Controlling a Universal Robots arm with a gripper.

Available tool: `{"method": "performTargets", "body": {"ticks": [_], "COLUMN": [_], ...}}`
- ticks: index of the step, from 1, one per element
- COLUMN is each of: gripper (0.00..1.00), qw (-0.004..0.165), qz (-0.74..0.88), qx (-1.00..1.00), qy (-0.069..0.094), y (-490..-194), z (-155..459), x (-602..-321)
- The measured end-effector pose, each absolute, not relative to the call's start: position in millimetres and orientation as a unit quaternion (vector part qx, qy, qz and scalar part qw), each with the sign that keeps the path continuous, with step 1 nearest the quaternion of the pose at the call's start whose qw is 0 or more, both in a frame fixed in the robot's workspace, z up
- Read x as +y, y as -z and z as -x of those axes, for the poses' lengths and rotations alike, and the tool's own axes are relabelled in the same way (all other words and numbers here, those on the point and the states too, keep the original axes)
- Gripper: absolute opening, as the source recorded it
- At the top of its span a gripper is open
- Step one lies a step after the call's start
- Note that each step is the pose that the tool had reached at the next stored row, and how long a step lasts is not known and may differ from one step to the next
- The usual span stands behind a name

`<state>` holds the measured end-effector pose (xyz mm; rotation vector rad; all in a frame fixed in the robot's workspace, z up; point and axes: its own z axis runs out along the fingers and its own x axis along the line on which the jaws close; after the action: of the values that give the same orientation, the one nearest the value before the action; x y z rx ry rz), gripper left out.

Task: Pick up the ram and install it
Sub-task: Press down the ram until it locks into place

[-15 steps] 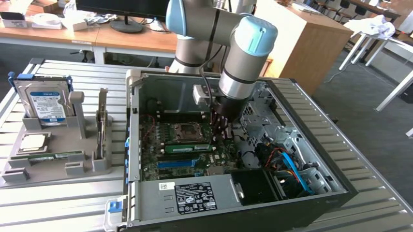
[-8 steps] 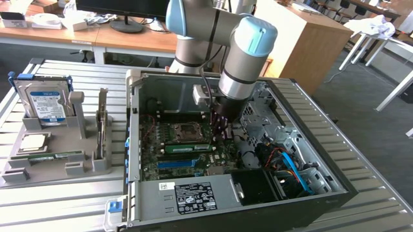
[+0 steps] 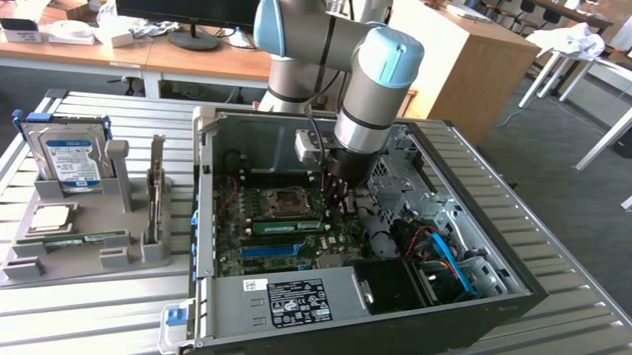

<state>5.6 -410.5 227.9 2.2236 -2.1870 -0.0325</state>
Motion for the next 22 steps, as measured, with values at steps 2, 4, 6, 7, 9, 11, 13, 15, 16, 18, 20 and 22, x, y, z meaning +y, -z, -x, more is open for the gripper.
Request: {"method": "performTargets", "body": {"ticks": [2, 4, 6, 7, 9, 11, 13, 15, 16, 18, 20, 22], "gripper": [0.10, 0.10, 0.10, 0.10, 0.10, 0.10, 0.10, 0.10, 0.10, 0.10, 0.10, 0.10], "qw": [0.011, 0.011, 0.011, 0.011, 0.011, 0.011, 0.011, 0.011, 0.011, 0.011, 0.011, 0.011], "qz": [-0.713, -0.713, -0.713, -0.713, -0.713, -0.713, -0.713, -0.713, -0.713, -0.713, -0.713, -0.713], "qx": [-0.701, -0.701, -0.701, -0.701, -0.701, -0.701, -0.701, -0.701, -0.701, -0.701, -0.701, -0.701], "qy": [0.011, 0.010, 0.010, 0.010, 0.010, 0.010, 0.010, 0.010, 0.010, 0.010, 0.010, 0.010], "y": [-227.1, -226.3, -225.8, -225.8, -225.8, -225.4, -224.7, -224.2, -224.2, -224.1, -224.0, -223.5], "z": [-5.7, -5.6, -5.6, -5.6, -5.6, -5.6, -5.7, -5.6, -5.6, -5.6, -5.6, -5.6], "x": [-410.4, -410.5, -410.5, -410.5, -410.5, -410.4, -410.4, -410.5, -410.5, -410.5, -410.5, -410.6]}}
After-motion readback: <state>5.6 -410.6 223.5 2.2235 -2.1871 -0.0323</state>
